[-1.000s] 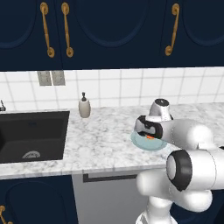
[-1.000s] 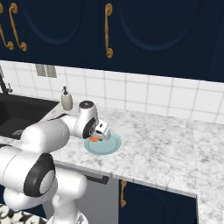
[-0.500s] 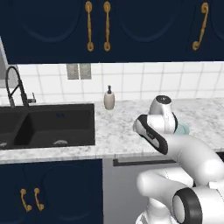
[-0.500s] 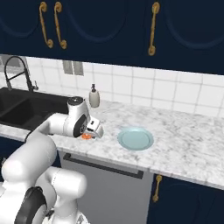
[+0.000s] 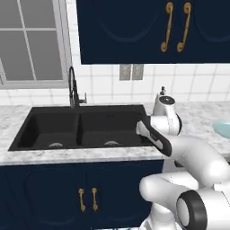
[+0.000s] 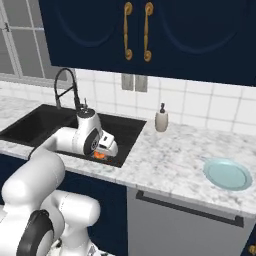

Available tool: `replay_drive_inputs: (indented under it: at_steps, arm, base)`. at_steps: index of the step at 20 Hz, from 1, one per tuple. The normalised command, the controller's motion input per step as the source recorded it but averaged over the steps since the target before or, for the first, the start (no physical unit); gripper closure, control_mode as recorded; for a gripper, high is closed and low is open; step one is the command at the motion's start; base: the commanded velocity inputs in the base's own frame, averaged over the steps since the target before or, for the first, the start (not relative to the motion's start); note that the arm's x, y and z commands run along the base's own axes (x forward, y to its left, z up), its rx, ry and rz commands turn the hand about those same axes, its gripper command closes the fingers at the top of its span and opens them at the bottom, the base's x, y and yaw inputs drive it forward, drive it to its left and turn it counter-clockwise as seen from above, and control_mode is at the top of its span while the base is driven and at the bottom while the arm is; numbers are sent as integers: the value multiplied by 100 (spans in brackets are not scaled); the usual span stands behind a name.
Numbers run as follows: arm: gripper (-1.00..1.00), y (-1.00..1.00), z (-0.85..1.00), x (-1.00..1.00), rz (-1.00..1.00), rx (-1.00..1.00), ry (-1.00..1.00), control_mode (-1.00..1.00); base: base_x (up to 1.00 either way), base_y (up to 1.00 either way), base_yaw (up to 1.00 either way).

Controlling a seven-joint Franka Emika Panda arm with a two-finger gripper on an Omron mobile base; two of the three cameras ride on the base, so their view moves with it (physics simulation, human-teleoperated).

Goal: Pick up the knife from the drawer and place it on the cutting board. Then place the meat from the plate to the cutting board.

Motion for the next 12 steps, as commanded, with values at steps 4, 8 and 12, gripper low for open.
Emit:
replay_drive_inputs:
  at_steps: [4, 8, 12]
  arm:
    - [100, 0, 0, 0, 0, 0, 0, 100]
    - [100, 0, 0, 0, 0, 0, 0, 100]
    - [100, 0, 0, 0, 0, 0, 0, 100]
  base:
    - [0, 100, 7]
    - [0, 100, 6]
    - [0, 100, 5]
